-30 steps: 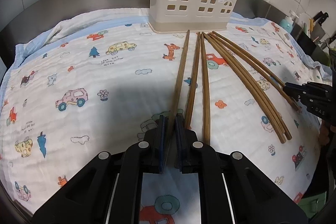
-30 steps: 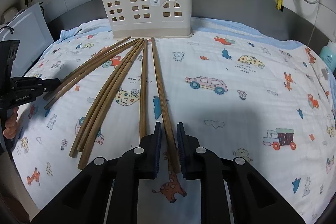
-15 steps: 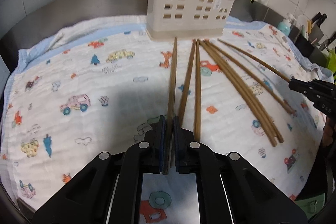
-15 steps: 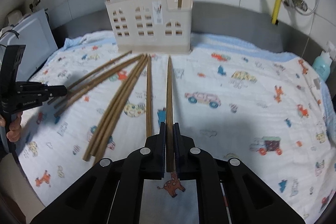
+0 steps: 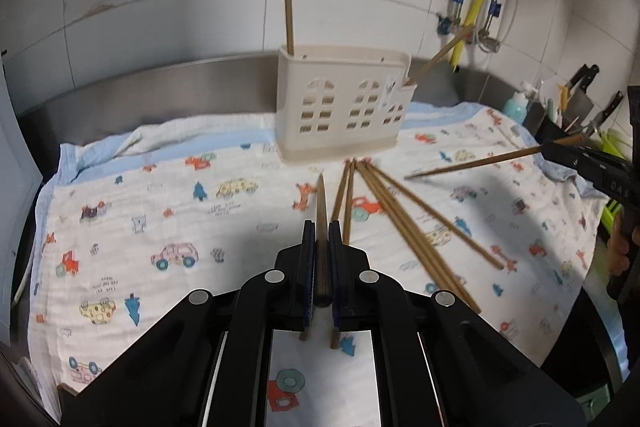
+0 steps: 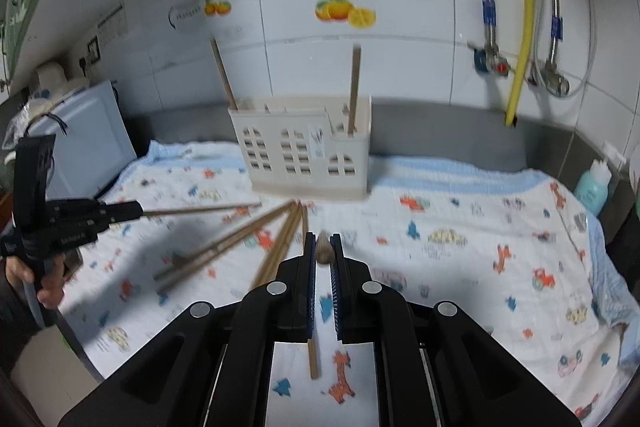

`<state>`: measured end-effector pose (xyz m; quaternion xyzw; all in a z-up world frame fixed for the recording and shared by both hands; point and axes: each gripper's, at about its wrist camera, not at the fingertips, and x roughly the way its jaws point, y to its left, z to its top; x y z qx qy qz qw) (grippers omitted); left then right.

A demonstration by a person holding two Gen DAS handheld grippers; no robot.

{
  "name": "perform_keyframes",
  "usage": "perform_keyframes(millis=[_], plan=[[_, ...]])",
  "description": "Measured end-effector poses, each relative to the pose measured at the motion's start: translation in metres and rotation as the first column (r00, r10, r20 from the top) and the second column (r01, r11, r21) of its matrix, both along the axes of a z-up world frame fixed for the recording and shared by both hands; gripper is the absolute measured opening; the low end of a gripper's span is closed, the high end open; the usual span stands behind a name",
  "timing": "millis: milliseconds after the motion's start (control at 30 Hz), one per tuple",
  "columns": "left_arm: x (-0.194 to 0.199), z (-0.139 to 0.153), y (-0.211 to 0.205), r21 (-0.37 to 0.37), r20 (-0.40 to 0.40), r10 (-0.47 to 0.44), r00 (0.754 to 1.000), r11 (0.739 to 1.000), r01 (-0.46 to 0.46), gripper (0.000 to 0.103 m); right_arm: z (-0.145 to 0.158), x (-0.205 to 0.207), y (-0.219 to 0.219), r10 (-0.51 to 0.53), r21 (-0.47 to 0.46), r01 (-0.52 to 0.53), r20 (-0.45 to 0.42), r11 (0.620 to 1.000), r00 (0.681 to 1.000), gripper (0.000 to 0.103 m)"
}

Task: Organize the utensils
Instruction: 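Lift the chopstick with the right tool and release it into the caddy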

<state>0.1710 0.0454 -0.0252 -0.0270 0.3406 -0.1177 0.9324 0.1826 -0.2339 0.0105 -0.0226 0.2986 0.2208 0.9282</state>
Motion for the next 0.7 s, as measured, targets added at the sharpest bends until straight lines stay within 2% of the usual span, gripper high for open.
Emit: perform_keyframes(millis=[300,600,700], plan=[[-0.001,0.020,-0.005,-0.011,0.041,-0.010,0.999,1.000,0.011,0.005,0.040,0.010,0.012,0.045,0.007,-0.046,0.037,0.999,0.998,0.007],[0.013,0.047,-0.012,0.004,0.067,-0.034,0.997,0.999,0.034,0.006,0.106,0.047,0.023,0.080,0.021,-0.082,0.103,0.996,0.992,0.007],[0.020,0.052,-0.015,0.007,0.068,-0.038,0.997,0.999,0.037,0.006,0.129,0.061,0.029,0.066,0.001,-0.067,0.147,0.998,0.987,0.007]])
